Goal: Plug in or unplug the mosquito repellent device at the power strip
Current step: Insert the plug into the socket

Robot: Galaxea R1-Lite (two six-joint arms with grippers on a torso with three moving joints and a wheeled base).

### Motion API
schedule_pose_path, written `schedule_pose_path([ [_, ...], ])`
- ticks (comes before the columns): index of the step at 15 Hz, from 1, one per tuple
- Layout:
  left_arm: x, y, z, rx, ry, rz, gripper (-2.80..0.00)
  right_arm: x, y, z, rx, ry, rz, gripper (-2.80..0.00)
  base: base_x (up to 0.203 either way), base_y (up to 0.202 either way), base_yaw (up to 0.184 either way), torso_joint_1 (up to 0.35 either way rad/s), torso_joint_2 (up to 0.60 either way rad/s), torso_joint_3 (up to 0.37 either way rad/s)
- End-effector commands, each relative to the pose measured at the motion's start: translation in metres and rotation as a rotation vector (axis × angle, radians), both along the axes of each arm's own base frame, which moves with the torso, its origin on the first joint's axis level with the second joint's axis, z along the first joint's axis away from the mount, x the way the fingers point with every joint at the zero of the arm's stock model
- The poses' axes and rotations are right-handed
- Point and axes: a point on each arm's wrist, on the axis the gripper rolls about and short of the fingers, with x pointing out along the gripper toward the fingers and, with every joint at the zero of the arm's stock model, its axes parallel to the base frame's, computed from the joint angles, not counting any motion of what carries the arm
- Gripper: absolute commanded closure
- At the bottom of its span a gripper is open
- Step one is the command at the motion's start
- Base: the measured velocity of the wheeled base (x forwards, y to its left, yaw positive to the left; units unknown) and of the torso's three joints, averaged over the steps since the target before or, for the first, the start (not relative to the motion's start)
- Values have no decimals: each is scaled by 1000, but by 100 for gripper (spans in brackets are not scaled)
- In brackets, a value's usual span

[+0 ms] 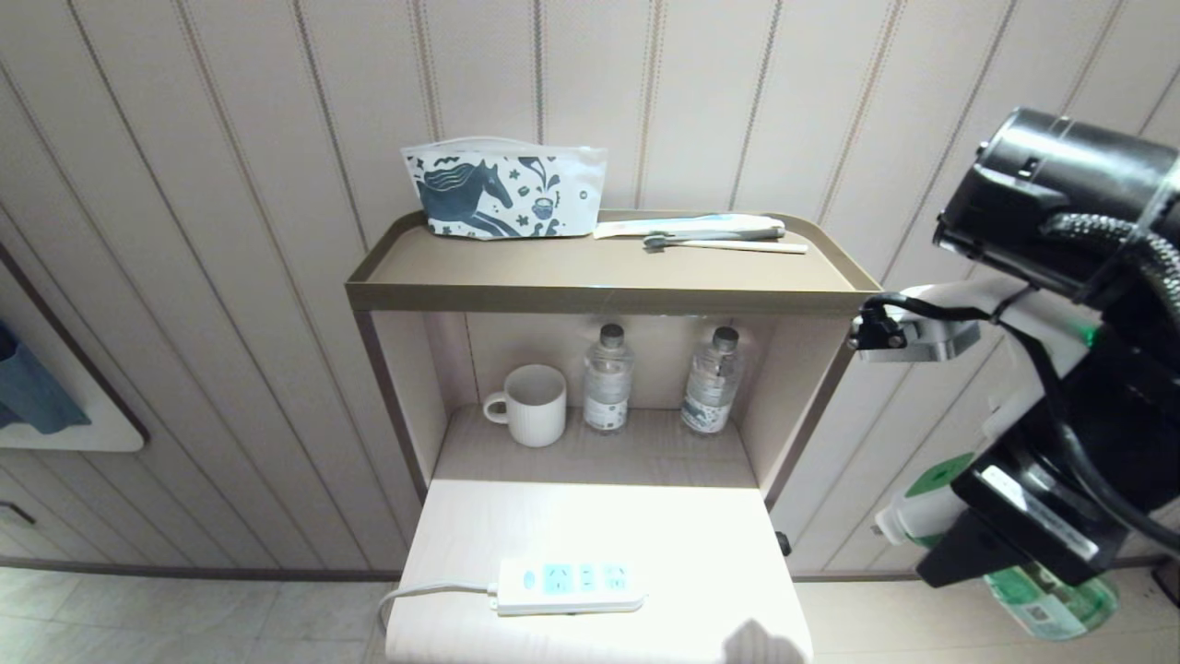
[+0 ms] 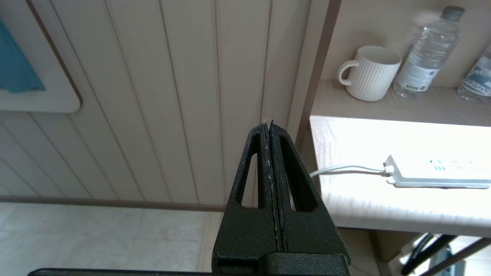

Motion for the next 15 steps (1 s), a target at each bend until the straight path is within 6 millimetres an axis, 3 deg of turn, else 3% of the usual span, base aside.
schedule_pose_path([
  [1,0,0,0,8,-2,0,0,-3,-3,-9,-54,69,-2,0,0,0,0,0,0,0],
  [4,-1,0,4,16,-9,10,0,5,0,-21,-47,56,-14,0,0,0,0,0,0,0],
  [6,-8,1,35,26,-55,27,0,8,1,-23,-31,35,-18,0,0,0,0,0,0,0],
  [8,-4,1,72,26,21,43,0,10,2,-20,-11,10,-22,0,0,0,0,0,0,0],
  [9,5,1,84,27,107,39,0,10,1,-18,1,-5,-23,0,0,0,0,0,0,0],
  [11,38,0,89,26,361,-9,0,10,2,-17,8,-10,-20,0,0,0,0,0,0,0],
  [15,105,-5,60,-46,876,-170,0,17,5,-22,71,-1,-17,0,0,0,0,0,0,0],
])
